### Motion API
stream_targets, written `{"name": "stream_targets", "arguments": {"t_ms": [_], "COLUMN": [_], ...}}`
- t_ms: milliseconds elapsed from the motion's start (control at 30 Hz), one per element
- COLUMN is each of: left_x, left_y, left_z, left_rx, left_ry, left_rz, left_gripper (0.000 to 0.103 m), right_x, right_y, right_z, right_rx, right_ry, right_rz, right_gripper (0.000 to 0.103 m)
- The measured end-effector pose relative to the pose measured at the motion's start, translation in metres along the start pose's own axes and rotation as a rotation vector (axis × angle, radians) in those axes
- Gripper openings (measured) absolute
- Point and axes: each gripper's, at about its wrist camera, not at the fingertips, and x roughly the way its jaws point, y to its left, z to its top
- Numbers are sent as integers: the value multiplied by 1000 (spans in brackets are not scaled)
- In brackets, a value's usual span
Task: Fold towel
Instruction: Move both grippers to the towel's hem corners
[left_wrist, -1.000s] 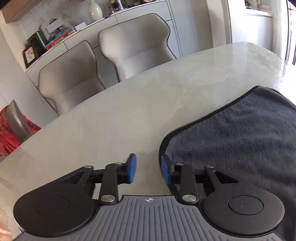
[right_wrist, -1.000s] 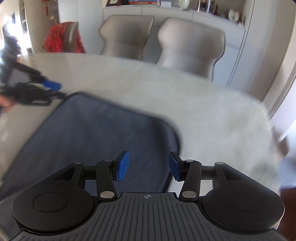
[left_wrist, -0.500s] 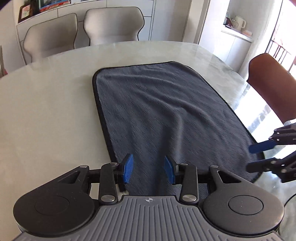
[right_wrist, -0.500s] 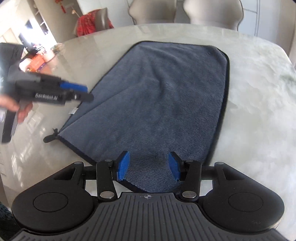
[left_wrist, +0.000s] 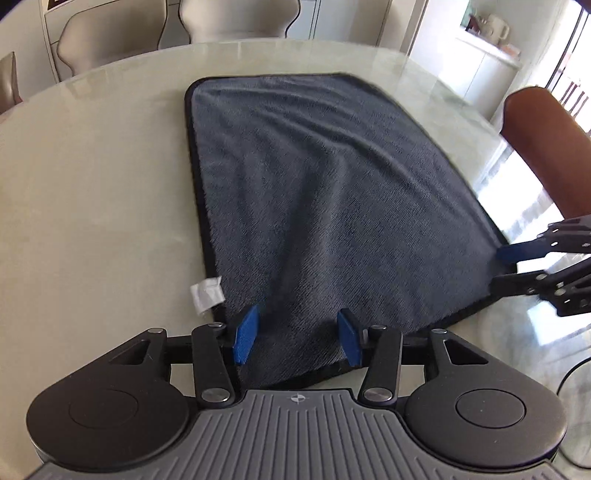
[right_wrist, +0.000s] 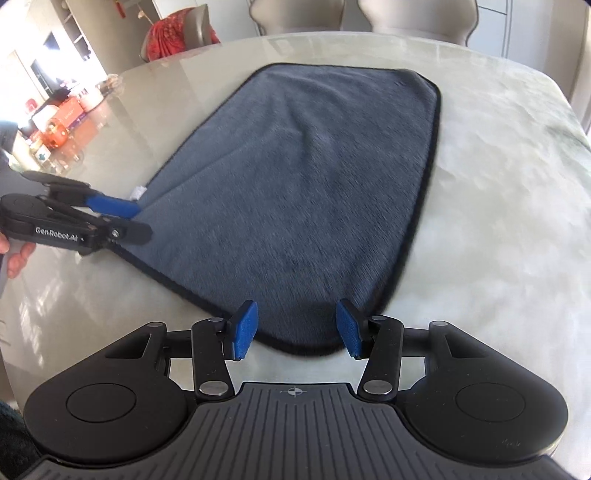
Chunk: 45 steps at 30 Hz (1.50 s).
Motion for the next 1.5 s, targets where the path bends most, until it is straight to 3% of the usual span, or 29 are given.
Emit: {"name": "stream_targets", "arguments": {"t_ms": [200, 300, 433, 533, 633, 833, 967, 1133, 1233, 1500], "left_x": [-5, -7, -11, -15, -17, -17, -16, -11, -11, -13], "left_y": [6, 14, 23, 25, 24, 17, 15, 4, 8, 12], "left_z": [-11, -18, -27, -32, -36, -38, -42, -48, -51, -52], "left_rx": [-25, -59, -92, -127, -149, -132, -138, -66, -95, -71], "left_ry": [5, 2, -2, -7, -19, -21, -37, -44, -58, -69], "left_rz": [56, 73, 95, 78, 62, 66, 78, 145, 149, 144], "left_gripper": [50, 61, 60, 61, 68, 77, 84, 89, 92, 93], "right_x": [-4, -5, -7, -13, -17, -10, -8, 0, 3, 13], "right_y": [-3, -3, -2, -2, -7, -3, -1, 4, 6, 20], "right_z": [-7, -9, -8, -3, -3, -11, -19, -22, -23, -28], "right_rx": [6, 7, 17, 74, 131, 151, 182, 151, 139, 52], "right_ry": [2, -5, -14, -54, -121, -120, -138, -127, -132, -137], "right_rz": [-17, -20, -32, -68, -71, -165, -201, -225, -236, -260], "right_gripper": [48, 48, 49, 49, 49, 50, 62, 62, 63, 84]}}
